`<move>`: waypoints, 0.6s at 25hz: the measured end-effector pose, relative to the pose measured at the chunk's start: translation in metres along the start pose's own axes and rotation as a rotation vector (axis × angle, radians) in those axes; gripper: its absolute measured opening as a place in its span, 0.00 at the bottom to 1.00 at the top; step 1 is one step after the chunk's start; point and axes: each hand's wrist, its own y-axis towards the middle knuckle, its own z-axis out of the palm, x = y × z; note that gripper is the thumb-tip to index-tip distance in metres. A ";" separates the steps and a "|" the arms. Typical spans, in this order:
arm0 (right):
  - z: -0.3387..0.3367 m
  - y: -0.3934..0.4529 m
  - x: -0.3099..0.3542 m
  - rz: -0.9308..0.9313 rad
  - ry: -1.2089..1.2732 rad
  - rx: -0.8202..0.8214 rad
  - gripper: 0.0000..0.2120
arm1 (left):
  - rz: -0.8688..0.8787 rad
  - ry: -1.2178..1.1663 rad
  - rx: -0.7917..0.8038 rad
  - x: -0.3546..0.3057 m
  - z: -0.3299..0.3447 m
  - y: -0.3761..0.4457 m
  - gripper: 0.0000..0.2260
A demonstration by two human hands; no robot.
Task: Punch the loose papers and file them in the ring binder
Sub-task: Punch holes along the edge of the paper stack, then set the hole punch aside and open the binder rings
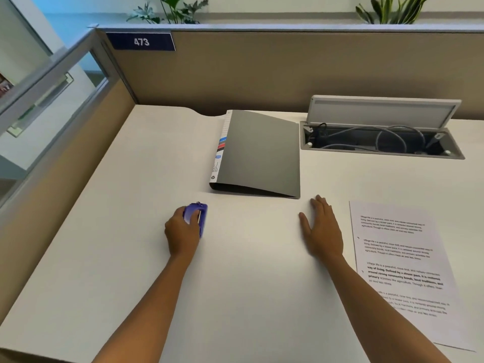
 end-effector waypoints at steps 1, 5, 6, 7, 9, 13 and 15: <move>-0.001 0.000 0.001 0.001 0.001 -0.006 0.28 | -0.011 0.012 -0.018 -0.002 0.001 0.016 0.09; -0.003 0.000 0.004 0.004 -0.014 -0.013 0.27 | -0.063 0.042 -0.040 -0.009 0.009 0.073 0.09; -0.003 0.000 0.004 0.009 -0.012 -0.010 0.27 | -0.067 0.046 -0.036 -0.011 0.011 0.083 0.10; -0.003 0.000 0.005 0.013 -0.012 -0.007 0.27 | -0.070 0.047 -0.035 -0.012 0.013 0.092 0.11; -0.002 0.000 0.005 0.021 -0.015 -0.007 0.27 | -0.076 0.047 -0.037 -0.013 0.020 0.107 0.11; -0.004 0.001 0.005 0.045 -0.014 -0.018 0.27 | -0.052 0.053 -0.024 -0.013 0.032 0.118 0.12; -0.003 0.000 0.007 0.037 -0.015 -0.013 0.27 | -0.052 0.068 -0.017 -0.010 0.030 0.118 0.12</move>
